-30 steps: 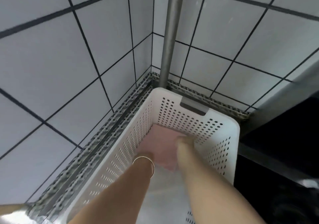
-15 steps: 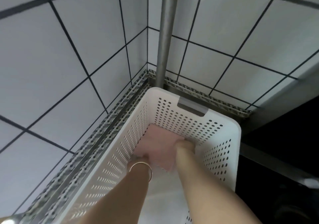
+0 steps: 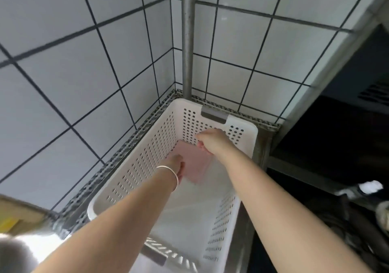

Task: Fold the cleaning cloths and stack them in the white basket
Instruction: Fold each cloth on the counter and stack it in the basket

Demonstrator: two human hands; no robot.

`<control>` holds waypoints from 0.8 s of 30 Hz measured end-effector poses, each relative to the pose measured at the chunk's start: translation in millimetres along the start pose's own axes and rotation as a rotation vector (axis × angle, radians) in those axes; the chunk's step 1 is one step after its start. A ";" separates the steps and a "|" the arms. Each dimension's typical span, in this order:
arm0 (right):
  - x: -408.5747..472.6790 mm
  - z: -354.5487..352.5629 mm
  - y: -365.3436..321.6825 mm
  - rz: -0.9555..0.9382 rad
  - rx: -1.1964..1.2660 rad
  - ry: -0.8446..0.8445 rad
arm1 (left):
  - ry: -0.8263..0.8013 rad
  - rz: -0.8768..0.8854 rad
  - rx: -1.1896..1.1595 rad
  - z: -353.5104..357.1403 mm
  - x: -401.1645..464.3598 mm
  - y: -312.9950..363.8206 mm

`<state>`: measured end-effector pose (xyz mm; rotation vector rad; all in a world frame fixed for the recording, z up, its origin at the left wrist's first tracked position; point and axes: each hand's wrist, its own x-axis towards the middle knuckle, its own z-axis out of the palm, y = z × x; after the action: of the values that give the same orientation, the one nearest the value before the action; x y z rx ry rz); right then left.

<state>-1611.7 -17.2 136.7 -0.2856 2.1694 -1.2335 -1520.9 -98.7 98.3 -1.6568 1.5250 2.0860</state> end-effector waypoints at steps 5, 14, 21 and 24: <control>-53.0 -13.9 -6.0 -0.274 -0.255 -0.123 | 0.205 0.554 0.529 -36.9 -51.6 13.5; -40.0 -21.1 10.3 -0.420 -0.546 0.117 | 0.728 0.965 0.801 -73.3 -99.5 -65.9; 12.4 -32.2 3.1 -0.655 -0.772 0.420 | 0.834 0.517 -0.022 -82.0 -105.2 -119.2; 31.4 -30.9 6.4 -0.576 -0.838 0.418 | 0.538 0.303 -0.360 -75.0 -118.1 -126.1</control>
<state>-1654.4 -6.8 130.1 -1.1430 3.0202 -0.5832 -1345.8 -31.1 114.5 -2.4097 1.6988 2.2938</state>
